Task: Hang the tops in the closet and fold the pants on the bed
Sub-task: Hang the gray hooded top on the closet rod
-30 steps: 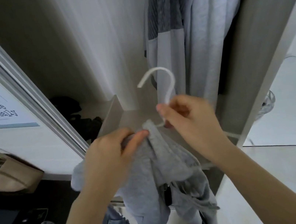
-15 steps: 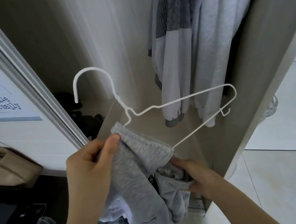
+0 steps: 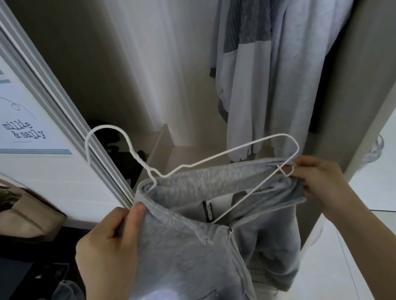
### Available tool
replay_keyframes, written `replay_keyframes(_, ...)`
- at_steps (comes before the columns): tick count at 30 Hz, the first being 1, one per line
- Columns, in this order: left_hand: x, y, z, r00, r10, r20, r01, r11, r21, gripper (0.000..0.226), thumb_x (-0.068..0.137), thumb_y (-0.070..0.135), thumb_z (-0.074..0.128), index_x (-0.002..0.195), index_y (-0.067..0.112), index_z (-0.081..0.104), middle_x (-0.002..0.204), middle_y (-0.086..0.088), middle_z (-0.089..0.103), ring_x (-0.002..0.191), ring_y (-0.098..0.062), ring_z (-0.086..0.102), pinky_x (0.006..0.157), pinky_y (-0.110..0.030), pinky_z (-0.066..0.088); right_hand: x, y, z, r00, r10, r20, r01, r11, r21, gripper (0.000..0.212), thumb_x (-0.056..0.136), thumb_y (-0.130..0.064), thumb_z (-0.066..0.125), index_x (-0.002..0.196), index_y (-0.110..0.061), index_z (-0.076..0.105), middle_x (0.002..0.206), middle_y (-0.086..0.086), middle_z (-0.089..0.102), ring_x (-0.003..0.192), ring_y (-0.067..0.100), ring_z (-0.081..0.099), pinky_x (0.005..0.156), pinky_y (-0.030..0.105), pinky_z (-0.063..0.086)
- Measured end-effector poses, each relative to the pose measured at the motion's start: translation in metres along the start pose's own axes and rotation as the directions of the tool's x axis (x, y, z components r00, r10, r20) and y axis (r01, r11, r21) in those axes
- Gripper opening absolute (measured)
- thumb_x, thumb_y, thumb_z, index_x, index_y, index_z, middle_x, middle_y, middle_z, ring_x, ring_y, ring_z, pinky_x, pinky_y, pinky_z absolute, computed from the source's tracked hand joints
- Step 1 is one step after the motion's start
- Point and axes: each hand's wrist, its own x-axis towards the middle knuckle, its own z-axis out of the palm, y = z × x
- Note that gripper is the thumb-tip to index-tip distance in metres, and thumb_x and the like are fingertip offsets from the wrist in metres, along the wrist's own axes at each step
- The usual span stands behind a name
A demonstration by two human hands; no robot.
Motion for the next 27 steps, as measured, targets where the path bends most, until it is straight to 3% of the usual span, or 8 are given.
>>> replay_keyframes(6,-0.008,-0.002,-0.002,1.000,-0.013,-0.026,0.011,0.998,-0.060,0.043,0.081,0.067,0.051,0.064,0.029,0.060,0.049,-0.001,0.049,0.047,-0.015,0.044,0.047,-0.023,0.032,-0.004,-0.014,-0.010,0.991,0.118,0.062,-0.114,0.991,-0.063,0.002,0.067,-0.003,0.070,0.068,-0.005,0.070,0.057,0.009,0.058,0.054,0.018,0.056,0.050,0.025,0.045)
replay_keyframes(10,-0.009,-0.006,-0.008,0.952,0.301,-0.059,-0.274,0.921,0.277,0.057,0.097,0.051,0.050,0.049,0.019,0.047,0.040,0.005,0.035,0.034,-0.016,0.037,0.048,-0.032,0.031,-0.002,-0.017,-0.017,0.990,0.118,0.074,-0.108,0.985,-0.132,0.010,0.067,-0.001,0.071,0.061,-0.006,0.065,0.038,-0.002,0.046,0.029,0.005,0.039,0.030,0.015,0.028)
replay_keyframes(14,-0.010,-0.012,-0.007,0.849,0.525,-0.055,-0.479,0.809,0.340,0.057,0.099,0.036,0.055,0.047,0.013,0.047,0.042,0.003,0.033,0.037,-0.012,0.031,0.048,-0.028,0.028,0.001,-0.027,-0.027,0.993,0.109,0.047,-0.101,0.982,-0.162,0.009,0.063,0.002,0.072,0.068,-0.002,0.065,0.045,0.005,0.040,0.035,0.012,0.032,0.037,0.014,0.023)
replay_keyframes(17,-0.009,-0.006,-0.005,0.859,0.511,0.022,-0.499,0.829,0.252,0.059,0.100,0.045,0.047,0.048,0.016,0.042,0.041,0.003,0.031,0.049,-0.019,0.033,0.048,-0.030,0.029,0.003,-0.030,-0.028,0.998,-0.069,0.006,0.068,0.963,-0.261,0.016,0.063,-0.001,0.074,0.055,-0.011,0.065,0.056,0.009,0.046,0.053,0.019,0.040,0.051,0.025,0.030)
replay_keyframes(20,0.000,0.010,-0.009,0.912,0.385,0.139,-0.405,0.899,0.165,0.041,0.096,0.056,0.038,0.061,0.037,0.028,0.042,0.011,0.020,0.037,-0.015,0.026,0.042,-0.025,0.025,-0.003,-0.027,-0.016,0.968,-0.240,0.069,0.249,0.928,-0.277,0.017,0.065,-0.008,0.072,0.060,-0.003,0.057,0.055,0.007,0.045,0.056,0.017,0.040,0.054,0.027,0.029)
replay_keyframes(22,0.001,0.021,-0.007,0.921,0.340,0.188,-0.368,0.919,0.143,0.031,0.090,0.052,0.041,0.064,0.042,0.027,0.040,0.013,0.021,0.033,-0.009,0.026,0.040,-0.021,0.026,-0.004,-0.023,-0.010,0.959,-0.277,0.056,0.283,0.936,-0.208,0.018,0.066,-0.010,0.067,0.059,-0.004,0.051,0.053,0.004,0.043,0.056,0.017,0.039,0.054,0.027,0.028)
replay_keyframes(25,-0.005,0.035,0.003,0.924,0.315,0.218,-0.334,0.941,0.056,0.032,0.084,0.048,0.043,0.058,0.040,0.026,0.038,0.016,0.022,0.039,-0.017,0.039,0.040,-0.011,0.028,-0.001,-0.017,-0.004,0.954,-0.295,0.049,0.299,0.933,-0.200,0.025,0.076,-0.002,0.065,0.059,-0.008,0.048,0.053,0.000,0.042,0.056,0.016,0.040,0.055,0.027,0.032)
replay_keyframes(27,-0.004,0.039,0.006,0.929,0.307,0.204,-0.323,0.945,0.046,0.038,0.083,0.049,0.043,0.053,0.037,0.022,0.036,0.014,0.021,0.030,-0.011,0.026,0.039,-0.015,0.025,0.000,-0.012,0.000,0.938,-0.341,0.055,0.344,0.906,-0.245,0.024,0.078,-0.002,0.065,0.064,-0.004,0.045,0.057,0.004,0.040,0.058,0.017,0.038,0.056,0.029,0.032)
